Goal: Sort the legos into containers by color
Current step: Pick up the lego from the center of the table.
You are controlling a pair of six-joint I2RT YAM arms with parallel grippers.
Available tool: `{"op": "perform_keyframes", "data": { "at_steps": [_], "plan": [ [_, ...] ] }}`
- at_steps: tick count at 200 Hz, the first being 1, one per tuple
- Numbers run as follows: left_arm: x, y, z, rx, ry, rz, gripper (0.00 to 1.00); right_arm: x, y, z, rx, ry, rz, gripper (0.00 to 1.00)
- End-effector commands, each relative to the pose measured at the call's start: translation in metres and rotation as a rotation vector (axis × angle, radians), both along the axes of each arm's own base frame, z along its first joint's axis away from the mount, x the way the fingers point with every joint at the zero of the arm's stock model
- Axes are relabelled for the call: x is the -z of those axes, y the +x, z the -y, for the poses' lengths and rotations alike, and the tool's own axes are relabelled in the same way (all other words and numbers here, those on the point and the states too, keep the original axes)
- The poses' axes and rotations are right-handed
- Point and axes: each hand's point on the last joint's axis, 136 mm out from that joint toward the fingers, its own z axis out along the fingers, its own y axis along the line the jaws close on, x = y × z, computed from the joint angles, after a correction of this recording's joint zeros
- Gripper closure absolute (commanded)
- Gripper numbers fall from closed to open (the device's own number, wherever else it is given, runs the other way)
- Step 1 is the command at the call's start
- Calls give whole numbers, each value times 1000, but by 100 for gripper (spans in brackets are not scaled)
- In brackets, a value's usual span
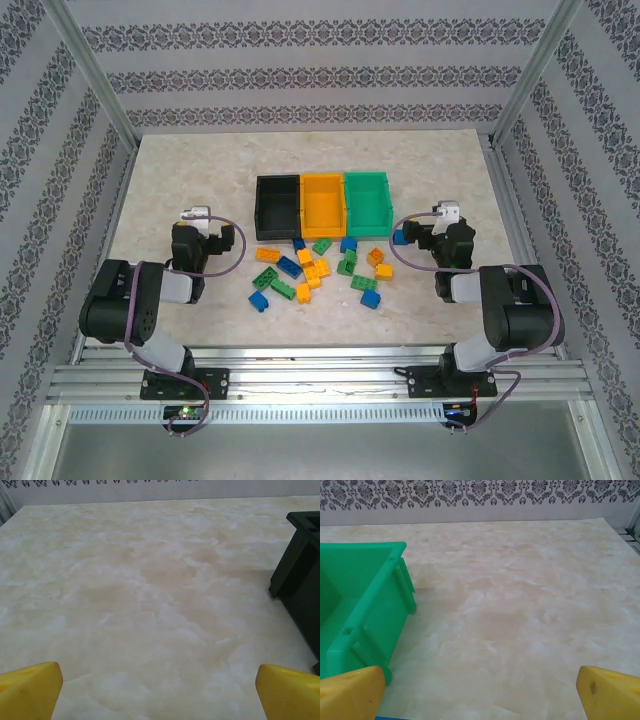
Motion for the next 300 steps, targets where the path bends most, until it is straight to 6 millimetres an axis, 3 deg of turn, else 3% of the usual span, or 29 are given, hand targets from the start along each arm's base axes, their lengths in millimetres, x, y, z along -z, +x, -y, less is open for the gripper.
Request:
{"op": "perform_keyframes", "data": {
  "at_steps": [1, 300],
  "plan": [
    [-4, 4, -2, 6, 5, 7, 1, -7, 5, -3, -13, -18, 25, 2],
    [-4, 4, -1, 11, 5, 8, 1, -9, 4, 3, 52, -54, 30, 2]
  ]
}}
